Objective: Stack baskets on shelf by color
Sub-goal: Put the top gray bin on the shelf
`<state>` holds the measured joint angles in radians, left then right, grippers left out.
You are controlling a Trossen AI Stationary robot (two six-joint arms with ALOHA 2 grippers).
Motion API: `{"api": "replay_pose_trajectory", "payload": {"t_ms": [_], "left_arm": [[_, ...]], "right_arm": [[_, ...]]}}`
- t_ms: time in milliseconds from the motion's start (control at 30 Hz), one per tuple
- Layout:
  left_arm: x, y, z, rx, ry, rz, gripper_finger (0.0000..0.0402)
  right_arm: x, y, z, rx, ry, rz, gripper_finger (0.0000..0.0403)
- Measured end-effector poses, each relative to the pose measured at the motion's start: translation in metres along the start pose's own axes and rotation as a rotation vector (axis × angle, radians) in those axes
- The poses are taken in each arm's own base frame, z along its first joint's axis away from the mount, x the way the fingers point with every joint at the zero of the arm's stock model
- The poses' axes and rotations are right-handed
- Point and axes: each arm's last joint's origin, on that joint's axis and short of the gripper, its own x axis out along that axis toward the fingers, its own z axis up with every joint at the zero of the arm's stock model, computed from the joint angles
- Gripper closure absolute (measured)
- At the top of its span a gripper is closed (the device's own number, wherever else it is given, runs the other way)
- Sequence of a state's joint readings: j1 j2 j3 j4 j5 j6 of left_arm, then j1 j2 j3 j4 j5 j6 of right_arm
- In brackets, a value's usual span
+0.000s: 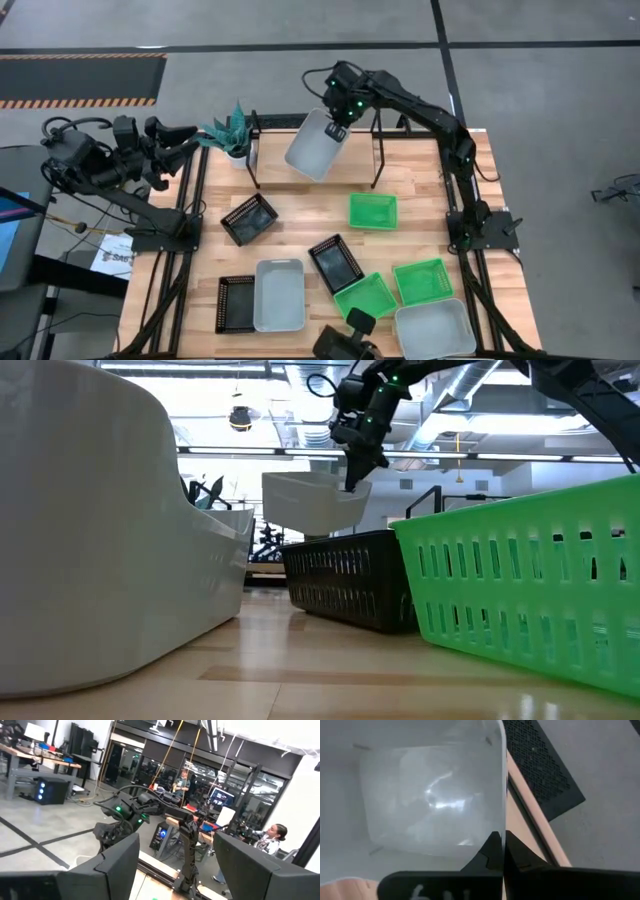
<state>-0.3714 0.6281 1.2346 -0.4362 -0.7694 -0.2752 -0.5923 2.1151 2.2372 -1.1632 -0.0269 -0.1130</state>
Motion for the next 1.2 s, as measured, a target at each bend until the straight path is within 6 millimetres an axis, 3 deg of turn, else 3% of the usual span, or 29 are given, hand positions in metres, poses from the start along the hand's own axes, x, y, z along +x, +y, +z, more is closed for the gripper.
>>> {"api": "replay_pose_trajectory", "payload": {"t_ms": [267,433,1000,1200], "left_arm": [[0.0,0.0,0.0,-0.002,-0.001,0.003,0.0157],[0.0,0.0,0.0,-0.001,-0.001,0.005,0.0157],[0.0,0.0,0.0,0.001,-0.001,0.005,0.0157],[0.0,0.0,0.0,0.002,-0.001,0.005,0.0157]], "right_arm": [[0.0,-0.006,0.004,0.003,-0.047,-0.01,0.0384],[0.017,-0.008,-0.001,-0.012,-0.029,0.01,0.0391],[0.04,-0.016,-0.012,-0.012,-0.007,0.035,0.0369],[0.04,-0.016,-0.011,-0.036,-0.021,0.03,0.0311]]}}
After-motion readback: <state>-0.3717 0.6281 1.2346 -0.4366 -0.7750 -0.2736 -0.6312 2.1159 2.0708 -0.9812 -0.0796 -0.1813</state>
